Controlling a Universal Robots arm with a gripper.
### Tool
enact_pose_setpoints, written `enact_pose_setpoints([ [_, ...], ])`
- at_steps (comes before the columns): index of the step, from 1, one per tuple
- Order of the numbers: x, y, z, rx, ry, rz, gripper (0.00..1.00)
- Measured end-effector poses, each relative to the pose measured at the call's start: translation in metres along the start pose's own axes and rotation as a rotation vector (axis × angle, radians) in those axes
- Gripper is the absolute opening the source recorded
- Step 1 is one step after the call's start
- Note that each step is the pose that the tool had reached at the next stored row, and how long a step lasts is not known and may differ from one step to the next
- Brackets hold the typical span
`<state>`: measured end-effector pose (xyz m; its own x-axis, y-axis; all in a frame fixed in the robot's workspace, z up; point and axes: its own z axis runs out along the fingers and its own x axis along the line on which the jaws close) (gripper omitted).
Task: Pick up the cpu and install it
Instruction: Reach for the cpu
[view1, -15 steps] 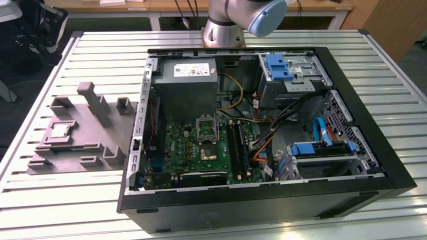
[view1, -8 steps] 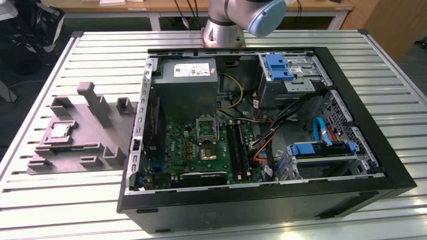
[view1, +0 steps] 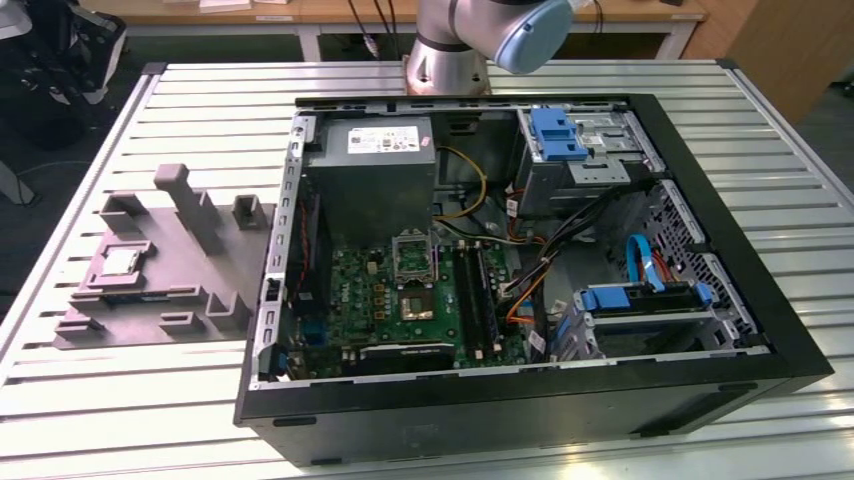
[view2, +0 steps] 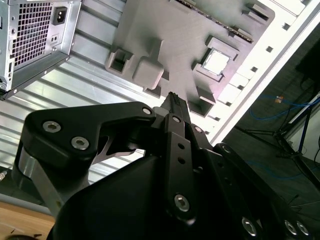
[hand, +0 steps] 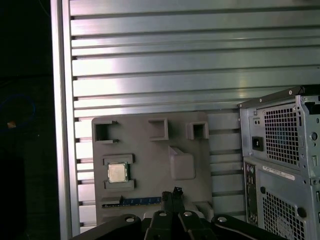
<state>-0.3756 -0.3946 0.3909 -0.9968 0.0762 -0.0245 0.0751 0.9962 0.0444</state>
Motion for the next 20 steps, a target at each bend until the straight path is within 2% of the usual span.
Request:
enact_pose_setpoints([
  [8,0.0002,0.0,0.0,0.0,0.0,0.0,0.11],
  [10,0.0023,-0.0001,0.0,0.0,0.0,0.0,0.11],
  [16,0.0138,-0.0011,0.0006,0.0,0.0001,0.0,0.11],
  [20,0.0281,-0.0016,0.0014,0.0001,0.0002,0.0,0.11],
])
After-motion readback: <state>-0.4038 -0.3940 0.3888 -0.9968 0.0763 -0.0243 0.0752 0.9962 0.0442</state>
